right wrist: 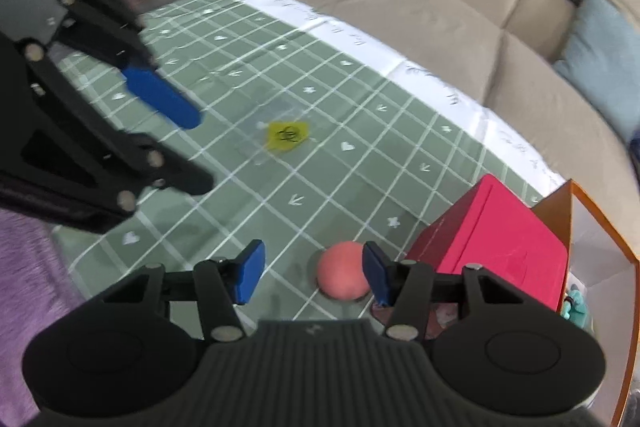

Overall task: Organize soft objects
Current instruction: 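Move both tools back over the pink ball and plastic packet, then grasp the pink ball with the right tool while the left tool grasps the yellow-printed packet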

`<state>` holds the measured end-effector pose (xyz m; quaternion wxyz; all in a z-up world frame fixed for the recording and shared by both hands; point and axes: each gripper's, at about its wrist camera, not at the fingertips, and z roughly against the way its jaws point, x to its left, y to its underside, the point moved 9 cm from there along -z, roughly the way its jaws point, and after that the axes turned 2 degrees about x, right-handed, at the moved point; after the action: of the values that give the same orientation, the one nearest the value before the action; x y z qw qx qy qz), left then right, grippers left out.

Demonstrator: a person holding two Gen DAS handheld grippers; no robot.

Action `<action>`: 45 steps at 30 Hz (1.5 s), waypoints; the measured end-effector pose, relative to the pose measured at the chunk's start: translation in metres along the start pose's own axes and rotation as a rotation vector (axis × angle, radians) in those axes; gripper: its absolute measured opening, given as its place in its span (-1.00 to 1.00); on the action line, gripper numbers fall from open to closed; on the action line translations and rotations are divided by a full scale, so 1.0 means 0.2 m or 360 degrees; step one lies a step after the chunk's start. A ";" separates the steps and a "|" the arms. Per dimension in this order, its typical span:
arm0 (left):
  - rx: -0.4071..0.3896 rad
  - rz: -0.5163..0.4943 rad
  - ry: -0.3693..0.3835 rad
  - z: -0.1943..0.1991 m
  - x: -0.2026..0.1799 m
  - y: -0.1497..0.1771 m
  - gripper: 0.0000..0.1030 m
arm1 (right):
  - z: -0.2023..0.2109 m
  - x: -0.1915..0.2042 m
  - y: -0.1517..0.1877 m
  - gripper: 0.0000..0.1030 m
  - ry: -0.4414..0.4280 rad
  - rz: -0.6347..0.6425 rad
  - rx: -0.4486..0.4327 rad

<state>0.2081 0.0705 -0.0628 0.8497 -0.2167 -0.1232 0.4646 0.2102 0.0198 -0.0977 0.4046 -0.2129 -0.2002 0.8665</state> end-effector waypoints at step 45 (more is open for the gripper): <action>-0.0103 0.0506 -0.0055 -0.58 0.51 -0.05 0.67 | -0.54 0.00 -0.14 -0.17 0.0363 -0.0160 -0.0226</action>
<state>0.3183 0.1232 -0.1578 0.7558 -0.2527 -0.1167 0.5927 0.2847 0.0542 -0.1722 0.4516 -0.3277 -0.2241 0.7990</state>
